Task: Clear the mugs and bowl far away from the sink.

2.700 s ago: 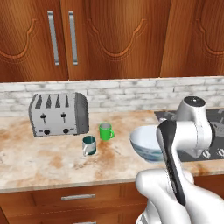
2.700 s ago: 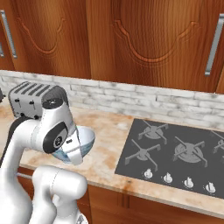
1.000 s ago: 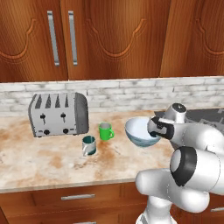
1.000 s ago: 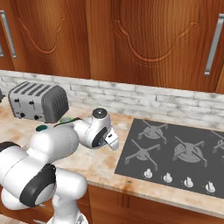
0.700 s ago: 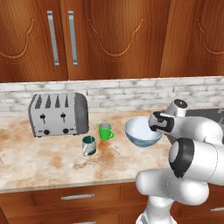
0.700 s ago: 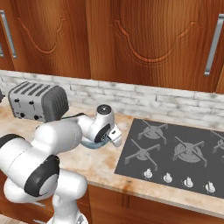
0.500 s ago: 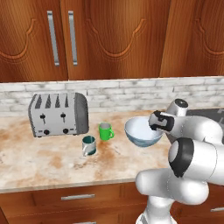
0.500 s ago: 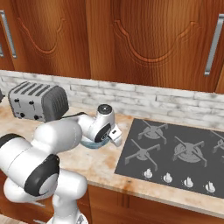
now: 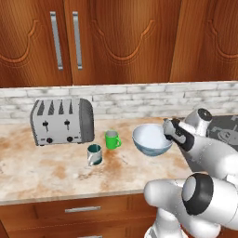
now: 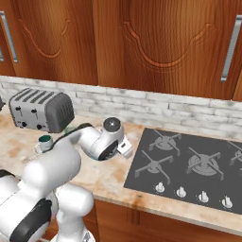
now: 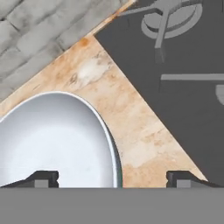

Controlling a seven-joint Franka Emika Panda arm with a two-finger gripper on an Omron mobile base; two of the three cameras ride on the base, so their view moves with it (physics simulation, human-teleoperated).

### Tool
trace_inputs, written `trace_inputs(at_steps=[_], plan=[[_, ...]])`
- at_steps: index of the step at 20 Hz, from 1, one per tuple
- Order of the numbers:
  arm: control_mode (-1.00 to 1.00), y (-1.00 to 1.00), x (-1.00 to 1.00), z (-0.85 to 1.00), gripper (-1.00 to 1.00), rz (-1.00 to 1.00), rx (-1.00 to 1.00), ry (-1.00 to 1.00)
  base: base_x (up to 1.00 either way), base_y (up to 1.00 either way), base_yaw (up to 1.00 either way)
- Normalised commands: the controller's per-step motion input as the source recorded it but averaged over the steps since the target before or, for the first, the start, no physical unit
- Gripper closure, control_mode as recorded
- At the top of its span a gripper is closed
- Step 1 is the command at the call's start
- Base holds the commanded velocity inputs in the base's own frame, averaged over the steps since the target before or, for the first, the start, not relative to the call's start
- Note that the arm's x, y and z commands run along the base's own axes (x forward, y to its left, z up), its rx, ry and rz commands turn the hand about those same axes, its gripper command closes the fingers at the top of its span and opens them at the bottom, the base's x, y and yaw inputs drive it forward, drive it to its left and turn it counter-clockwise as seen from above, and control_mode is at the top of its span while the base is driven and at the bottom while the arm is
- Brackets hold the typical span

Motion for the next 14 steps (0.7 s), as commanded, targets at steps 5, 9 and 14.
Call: trace_inputs(at_steps=[5,9,14], plan=[[-1.00,0.01,-0.89,0.58,-1.00,0.00,0.00,-0.19,0.00,0.00,0.00],[-1.00,0.03,-1.00,0.95,-1.00,0.01,0.01,0.00,0.00,0.00,0.00],[-1.00,0.16,-1.00,1.00,-1.00,0.03,0.00,0.00,0.00,0.00,0.00]])
